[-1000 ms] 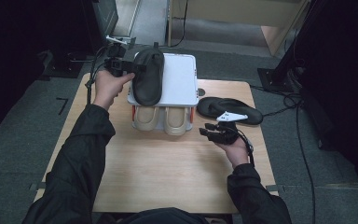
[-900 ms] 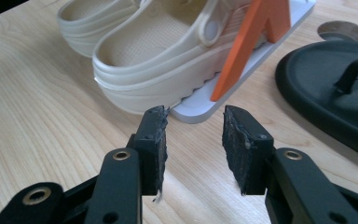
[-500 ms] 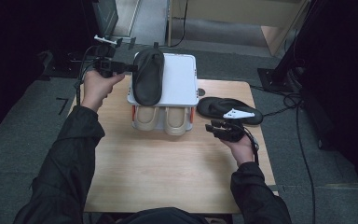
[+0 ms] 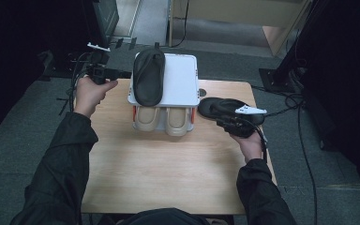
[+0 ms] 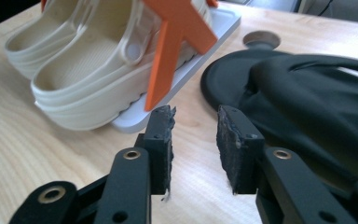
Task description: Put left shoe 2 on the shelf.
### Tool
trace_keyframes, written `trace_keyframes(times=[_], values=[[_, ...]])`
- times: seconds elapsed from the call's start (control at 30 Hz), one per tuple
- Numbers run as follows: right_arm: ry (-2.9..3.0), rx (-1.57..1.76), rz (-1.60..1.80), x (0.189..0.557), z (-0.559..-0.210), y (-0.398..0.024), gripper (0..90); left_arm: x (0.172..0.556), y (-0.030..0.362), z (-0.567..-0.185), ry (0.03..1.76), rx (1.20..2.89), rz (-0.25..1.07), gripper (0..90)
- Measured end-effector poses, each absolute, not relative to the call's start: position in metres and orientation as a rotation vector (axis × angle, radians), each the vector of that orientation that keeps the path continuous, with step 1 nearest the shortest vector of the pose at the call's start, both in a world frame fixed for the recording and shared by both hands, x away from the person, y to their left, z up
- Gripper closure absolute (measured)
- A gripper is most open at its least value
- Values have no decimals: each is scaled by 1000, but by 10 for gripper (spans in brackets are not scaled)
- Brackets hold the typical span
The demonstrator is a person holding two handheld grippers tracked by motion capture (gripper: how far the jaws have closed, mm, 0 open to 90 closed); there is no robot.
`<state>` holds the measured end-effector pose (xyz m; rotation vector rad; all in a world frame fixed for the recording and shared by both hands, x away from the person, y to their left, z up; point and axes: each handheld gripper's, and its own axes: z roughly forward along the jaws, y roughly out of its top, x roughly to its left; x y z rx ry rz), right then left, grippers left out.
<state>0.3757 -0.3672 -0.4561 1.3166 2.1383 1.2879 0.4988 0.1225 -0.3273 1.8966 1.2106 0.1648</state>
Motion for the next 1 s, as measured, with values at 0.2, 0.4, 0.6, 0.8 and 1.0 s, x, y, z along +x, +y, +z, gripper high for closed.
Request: trace_keyframes(times=[0.2,0.4,0.6,0.8,1.0], values=[[2127,1329,1247,388,-458,-375,695,492,126,-333,1195,1952,212,514],[2107,1353,1217,399,-460,-383,722,486,127,-332,1173,1917,200,552],[2082,1381,1189,407,-459,-393,726,481,132,-343,1195,1920,198,552],[2055,1399,1170,411,-461,-405,745,472,142,-353,1222,1896,198,552],[2025,1449,1160,422,-466,-418,759,461,147,-369,1234,1906,202,551]])
